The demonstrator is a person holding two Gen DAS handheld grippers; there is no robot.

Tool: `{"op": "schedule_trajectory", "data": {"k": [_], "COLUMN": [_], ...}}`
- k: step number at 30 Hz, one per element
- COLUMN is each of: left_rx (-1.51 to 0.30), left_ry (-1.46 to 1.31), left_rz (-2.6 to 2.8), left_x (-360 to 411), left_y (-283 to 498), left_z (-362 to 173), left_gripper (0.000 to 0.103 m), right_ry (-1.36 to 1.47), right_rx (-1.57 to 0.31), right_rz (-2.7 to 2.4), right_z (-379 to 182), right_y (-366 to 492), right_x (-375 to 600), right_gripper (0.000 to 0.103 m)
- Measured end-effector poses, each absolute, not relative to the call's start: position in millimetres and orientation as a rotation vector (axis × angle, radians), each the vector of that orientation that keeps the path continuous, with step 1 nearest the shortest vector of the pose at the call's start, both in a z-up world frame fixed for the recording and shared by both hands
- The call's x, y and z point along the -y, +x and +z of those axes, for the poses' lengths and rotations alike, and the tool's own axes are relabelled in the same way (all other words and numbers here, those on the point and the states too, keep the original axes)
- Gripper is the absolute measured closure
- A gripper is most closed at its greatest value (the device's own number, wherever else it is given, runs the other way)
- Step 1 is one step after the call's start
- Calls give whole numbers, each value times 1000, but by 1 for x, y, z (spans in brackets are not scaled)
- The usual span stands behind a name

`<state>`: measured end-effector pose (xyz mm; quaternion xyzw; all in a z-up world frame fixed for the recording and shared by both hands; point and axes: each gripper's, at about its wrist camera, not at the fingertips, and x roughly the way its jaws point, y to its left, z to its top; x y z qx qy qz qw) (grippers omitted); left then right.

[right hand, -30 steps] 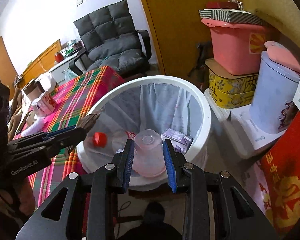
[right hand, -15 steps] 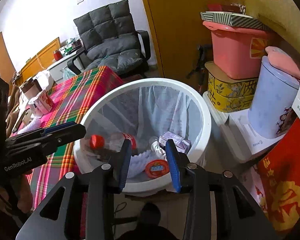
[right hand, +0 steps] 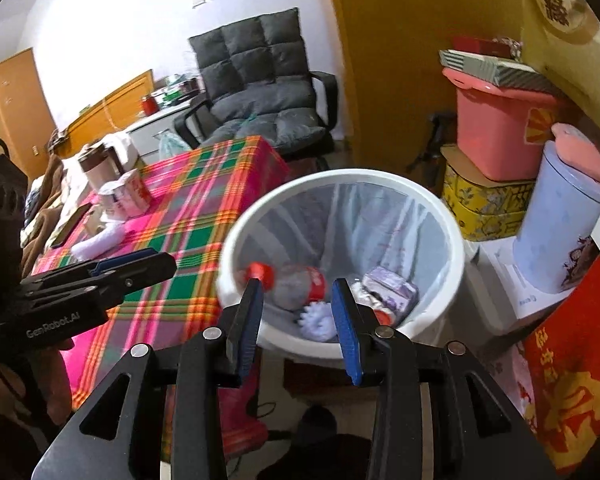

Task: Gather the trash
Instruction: 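Withdraw both grippers from the wastebasket back over the table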

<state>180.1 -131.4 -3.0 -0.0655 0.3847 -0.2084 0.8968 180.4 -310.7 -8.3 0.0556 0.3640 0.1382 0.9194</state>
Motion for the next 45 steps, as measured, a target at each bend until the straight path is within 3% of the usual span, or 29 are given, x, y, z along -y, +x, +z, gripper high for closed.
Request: {"op": "schedule_trajectory", "data": {"k": [24,45], "left_rx": [-742,-736], "left_ry": [-164,-192], "left_rz": [-267,-113], "left_x": [44,-37], "left_y": [113,118], "left_z": [6,5], "left_gripper": [70,70], "right_ry": [38,15], "right_rx": [-742,-741], "right_rz": [444,574], "right_z": [1,10], "right_y": [153,171], "right_x": [234,178], "right_gripper": [65,60]}}
